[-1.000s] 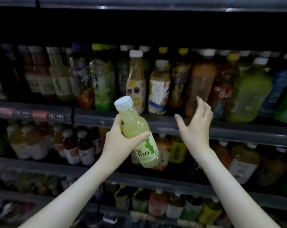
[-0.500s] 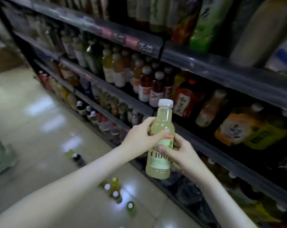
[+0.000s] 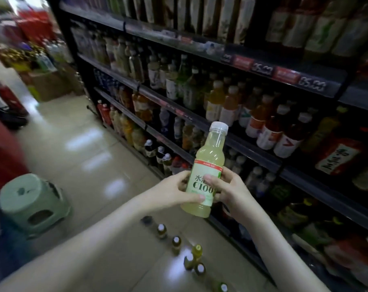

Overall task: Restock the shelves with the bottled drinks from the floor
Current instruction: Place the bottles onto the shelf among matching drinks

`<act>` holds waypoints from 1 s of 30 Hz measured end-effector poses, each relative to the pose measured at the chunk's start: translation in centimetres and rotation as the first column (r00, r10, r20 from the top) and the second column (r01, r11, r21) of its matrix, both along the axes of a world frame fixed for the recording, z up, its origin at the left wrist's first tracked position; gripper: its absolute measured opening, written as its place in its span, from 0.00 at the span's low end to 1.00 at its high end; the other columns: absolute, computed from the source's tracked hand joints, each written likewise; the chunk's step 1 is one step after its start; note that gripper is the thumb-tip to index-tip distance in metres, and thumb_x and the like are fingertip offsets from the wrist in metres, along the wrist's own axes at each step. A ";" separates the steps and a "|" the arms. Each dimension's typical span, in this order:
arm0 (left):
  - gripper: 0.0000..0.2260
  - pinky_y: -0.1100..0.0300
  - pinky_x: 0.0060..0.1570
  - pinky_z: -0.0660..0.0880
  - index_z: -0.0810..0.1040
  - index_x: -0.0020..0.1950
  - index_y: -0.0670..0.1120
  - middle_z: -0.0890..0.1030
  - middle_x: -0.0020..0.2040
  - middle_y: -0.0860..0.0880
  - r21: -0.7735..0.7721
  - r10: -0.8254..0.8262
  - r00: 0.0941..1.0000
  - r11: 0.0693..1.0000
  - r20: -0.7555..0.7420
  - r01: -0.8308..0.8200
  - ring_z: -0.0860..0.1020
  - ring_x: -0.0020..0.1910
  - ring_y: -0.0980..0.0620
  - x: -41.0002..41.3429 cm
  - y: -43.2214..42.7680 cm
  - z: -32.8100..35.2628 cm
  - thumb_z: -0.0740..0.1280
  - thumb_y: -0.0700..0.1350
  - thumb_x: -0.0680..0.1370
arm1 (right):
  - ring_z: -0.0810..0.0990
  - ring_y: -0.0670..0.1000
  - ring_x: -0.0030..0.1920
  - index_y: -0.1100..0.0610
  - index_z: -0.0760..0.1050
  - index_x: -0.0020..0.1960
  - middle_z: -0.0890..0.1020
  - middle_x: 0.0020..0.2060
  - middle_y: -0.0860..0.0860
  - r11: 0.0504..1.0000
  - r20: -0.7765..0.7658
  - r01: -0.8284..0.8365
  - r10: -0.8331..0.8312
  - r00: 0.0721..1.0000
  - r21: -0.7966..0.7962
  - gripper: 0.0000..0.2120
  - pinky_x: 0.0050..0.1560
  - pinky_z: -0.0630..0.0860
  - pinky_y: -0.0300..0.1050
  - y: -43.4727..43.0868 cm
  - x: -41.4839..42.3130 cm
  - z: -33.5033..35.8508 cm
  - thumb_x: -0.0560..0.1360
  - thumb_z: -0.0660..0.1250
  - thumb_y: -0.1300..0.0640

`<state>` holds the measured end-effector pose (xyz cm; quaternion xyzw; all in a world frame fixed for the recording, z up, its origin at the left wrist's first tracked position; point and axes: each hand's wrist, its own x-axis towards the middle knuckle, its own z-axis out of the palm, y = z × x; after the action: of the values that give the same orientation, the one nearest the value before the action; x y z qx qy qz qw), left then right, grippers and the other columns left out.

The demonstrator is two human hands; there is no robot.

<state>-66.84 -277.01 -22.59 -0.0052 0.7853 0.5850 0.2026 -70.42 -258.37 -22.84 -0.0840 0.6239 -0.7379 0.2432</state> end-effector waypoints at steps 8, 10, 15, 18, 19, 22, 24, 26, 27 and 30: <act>0.29 0.55 0.57 0.78 0.69 0.66 0.59 0.82 0.55 0.58 -0.080 -0.070 0.997 0.994 -0.031 0.067 0.80 0.54 0.60 -4.3 -10.5 -0.3 0.76 0.51 0.69 | 0.82 0.60 0.56 0.64 0.74 0.62 0.83 0.55 0.60 1.000 0.069 0.010 -0.007 0.998 -0.030 0.25 0.53 0.81 0.53 -9.9 -4.5 -0.1 0.70 0.70 0.51; 0.28 0.56 0.56 0.78 0.69 0.66 0.58 0.82 0.54 0.58 -0.075 -0.079 0.997 0.994 -0.023 0.077 0.80 0.53 0.61 -6.4 -12.1 -0.6 0.76 0.49 0.70 | 0.82 0.60 0.55 0.65 0.74 0.61 0.83 0.54 0.60 1.000 0.068 0.013 -0.012 0.998 -0.008 0.26 0.54 0.80 0.56 -11.4 -6.5 -0.4 0.70 0.70 0.50; 0.30 0.57 0.56 0.77 0.67 0.68 0.59 0.82 0.55 0.58 -0.159 -0.086 0.995 0.984 -0.048 0.077 0.80 0.54 0.60 -12.5 -16.1 -0.7 0.76 0.52 0.70 | 0.82 0.62 0.54 0.62 0.74 0.61 0.83 0.53 0.59 0.998 0.040 0.008 -0.011 0.999 0.056 0.27 0.57 0.76 0.67 -15.8 -12.9 -0.9 0.68 0.73 0.48; 0.30 0.58 0.56 0.77 0.65 0.66 0.63 0.79 0.55 0.62 -0.236 -0.083 0.994 0.970 -0.077 0.063 0.79 0.54 0.62 -16.1 -19.2 0.0 0.76 0.54 0.68 | 0.81 0.66 0.54 0.54 0.74 0.61 0.84 0.52 0.56 0.991 -0.015 -0.032 0.034 0.999 0.127 0.24 0.57 0.67 0.77 -18.9 -16.7 -0.6 0.69 0.75 0.46; 0.30 0.58 0.58 0.77 0.65 0.64 0.65 0.77 0.55 0.66 -0.251 -0.080 0.993 0.966 -0.087 0.056 0.78 0.55 0.62 -17.2 -20.3 0.0 0.76 0.54 0.68 | 0.81 0.65 0.54 0.53 0.75 0.60 0.84 0.52 0.55 0.990 -0.034 -0.032 0.037 0.999 0.138 0.24 0.56 0.68 0.77 -20.0 -17.8 -0.5 0.69 0.75 0.46; 0.29 0.59 0.59 0.76 0.63 0.59 0.71 0.76 0.55 0.67 -0.257 -0.065 0.991 0.966 -0.121 0.032 0.77 0.56 0.63 -20.0 -23.2 0.1 0.76 0.52 0.68 | 0.78 0.70 0.56 0.51 0.74 0.61 0.85 0.51 0.55 0.988 -0.026 -0.002 0.006 1.000 0.153 0.29 0.54 0.70 0.77 -23.1 -20.6 0.0 0.64 0.79 0.44; 0.30 0.59 0.58 0.76 0.63 0.58 0.74 0.79 0.57 0.63 -0.253 -0.051 0.989 0.967 -0.138 0.015 0.77 0.56 0.63 -21.7 -25.1 -0.1 0.76 0.52 0.67 | 0.83 0.61 0.53 0.54 0.73 0.62 0.85 0.51 0.53 0.988 -0.046 0.039 -0.033 0.998 0.150 0.32 0.54 0.78 0.64 -25.0 -22.1 -0.1 0.63 0.80 0.48; 0.30 0.59 0.59 0.75 0.63 0.59 0.74 0.78 0.58 0.63 -0.254 -0.059 0.986 0.967 -0.156 0.018 0.77 0.57 0.63 -23.7 -27.1 -0.3 0.76 0.52 0.68 | 0.84 0.53 0.51 0.55 0.74 0.62 0.84 0.52 0.53 0.985 -0.080 0.076 -0.063 0.995 0.158 0.31 0.52 0.81 0.54 -26.8 -23.6 -0.4 0.63 0.80 0.50; 0.29 0.59 0.60 0.75 0.63 0.61 0.74 0.77 0.59 0.62 -0.258 -0.070 0.984 0.966 -0.167 0.025 0.76 0.58 0.63 -24.8 -28.2 -0.2 0.75 0.52 0.69 | 0.84 0.52 0.51 0.54 0.74 0.61 0.84 0.52 0.52 0.981 -0.095 0.097 -0.082 0.992 0.171 0.29 0.52 0.81 0.53 -27.8 -24.3 -0.5 0.64 0.80 0.50; 0.27 0.60 0.61 0.74 0.65 0.70 0.64 0.77 0.63 0.61 -0.255 -0.133 0.972 0.963 -0.192 0.081 0.75 0.59 0.64 -28.4 -31.9 -0.4 0.71 0.55 0.74 | 0.84 0.49 0.49 0.52 0.75 0.58 0.85 0.50 0.49 0.962 -0.114 0.208 -0.190 0.975 0.178 0.26 0.51 0.80 0.51 -30.9 -26.7 -1.1 0.63 0.78 0.50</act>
<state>-95.23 -308.91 -22.95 0.0733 0.8676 0.4687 0.1490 -97.07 -289.23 -23.94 -0.0328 0.7073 -0.6912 0.1445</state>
